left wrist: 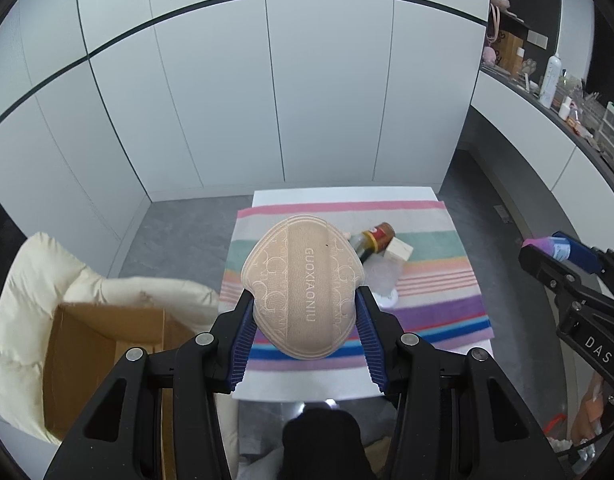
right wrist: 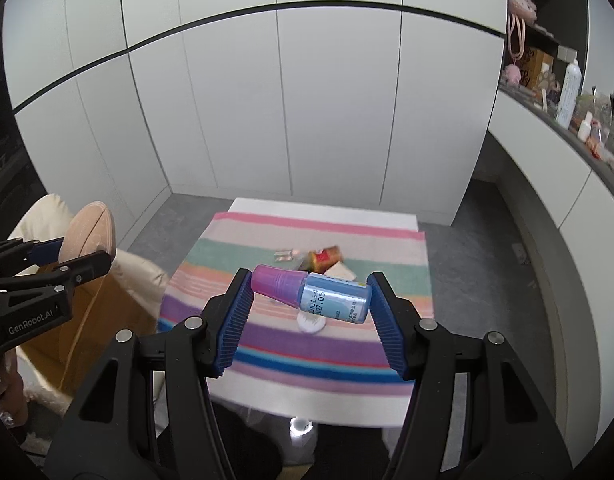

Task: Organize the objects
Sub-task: 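Lift and carry the spray bottle and beige puff toward the cardboard box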

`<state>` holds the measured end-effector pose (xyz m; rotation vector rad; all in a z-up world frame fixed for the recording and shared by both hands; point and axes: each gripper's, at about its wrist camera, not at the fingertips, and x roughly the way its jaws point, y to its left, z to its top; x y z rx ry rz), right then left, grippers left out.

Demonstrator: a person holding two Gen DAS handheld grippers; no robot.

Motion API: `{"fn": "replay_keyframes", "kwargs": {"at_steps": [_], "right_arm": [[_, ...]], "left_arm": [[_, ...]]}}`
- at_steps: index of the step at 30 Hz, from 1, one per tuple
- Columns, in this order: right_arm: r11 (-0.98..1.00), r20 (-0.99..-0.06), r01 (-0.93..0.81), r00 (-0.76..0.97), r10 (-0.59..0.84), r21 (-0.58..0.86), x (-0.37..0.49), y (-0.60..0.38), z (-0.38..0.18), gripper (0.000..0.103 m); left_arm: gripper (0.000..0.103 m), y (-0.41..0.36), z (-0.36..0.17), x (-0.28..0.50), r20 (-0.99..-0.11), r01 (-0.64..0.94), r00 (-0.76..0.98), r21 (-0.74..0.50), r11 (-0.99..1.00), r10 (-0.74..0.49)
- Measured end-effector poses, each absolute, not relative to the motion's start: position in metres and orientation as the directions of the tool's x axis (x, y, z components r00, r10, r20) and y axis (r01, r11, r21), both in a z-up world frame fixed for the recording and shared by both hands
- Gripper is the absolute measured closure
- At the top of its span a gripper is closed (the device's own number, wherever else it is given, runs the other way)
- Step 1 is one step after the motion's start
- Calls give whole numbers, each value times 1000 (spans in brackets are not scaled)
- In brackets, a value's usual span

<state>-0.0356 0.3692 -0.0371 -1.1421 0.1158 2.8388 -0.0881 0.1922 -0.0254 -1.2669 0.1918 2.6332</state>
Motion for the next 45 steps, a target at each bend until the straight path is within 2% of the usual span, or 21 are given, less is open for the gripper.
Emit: {"fn": "replay_keyframes", "kwargs": {"at_steps": [20, 31, 45], "right_arm": [[-990, -735, -84, -678, -24, 110, 65, 342, -58, 42], [-987, -771, -124, -636, 1, 102, 95, 353, -79, 42], [-991, -777, -100, -630, -11, 95, 92, 341, -81, 42]], "left_arm": [[54, 162, -36, 0, -795, -273, -589, 27, -962, 145], [54, 150, -60, 5, -833, -250, -541, 27, -968, 117], [54, 146, -55, 9, -829, -247, -544, 14, -969, 127]]}}
